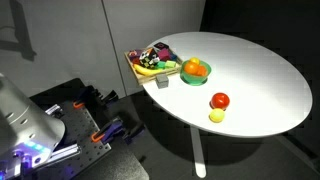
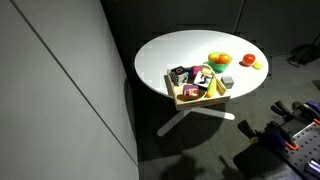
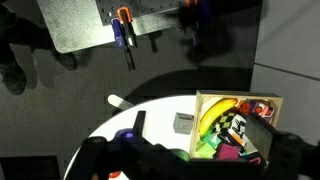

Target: Pick up the red toy apple and put it in the tray

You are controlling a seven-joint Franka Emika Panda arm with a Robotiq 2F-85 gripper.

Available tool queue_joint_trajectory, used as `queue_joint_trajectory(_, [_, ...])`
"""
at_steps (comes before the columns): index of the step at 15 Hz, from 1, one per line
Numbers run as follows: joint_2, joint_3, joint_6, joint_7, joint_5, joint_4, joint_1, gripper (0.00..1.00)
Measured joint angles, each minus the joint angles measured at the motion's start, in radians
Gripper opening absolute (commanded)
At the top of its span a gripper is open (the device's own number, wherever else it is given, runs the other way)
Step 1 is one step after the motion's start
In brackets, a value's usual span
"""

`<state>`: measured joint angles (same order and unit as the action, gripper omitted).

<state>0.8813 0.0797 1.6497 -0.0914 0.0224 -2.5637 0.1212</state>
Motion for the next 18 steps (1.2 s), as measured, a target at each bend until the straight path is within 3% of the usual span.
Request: queue_joint_trajectory(18, [-0.028,0.0,0.012,0.0,0.0,-0.001,0.002,1.0])
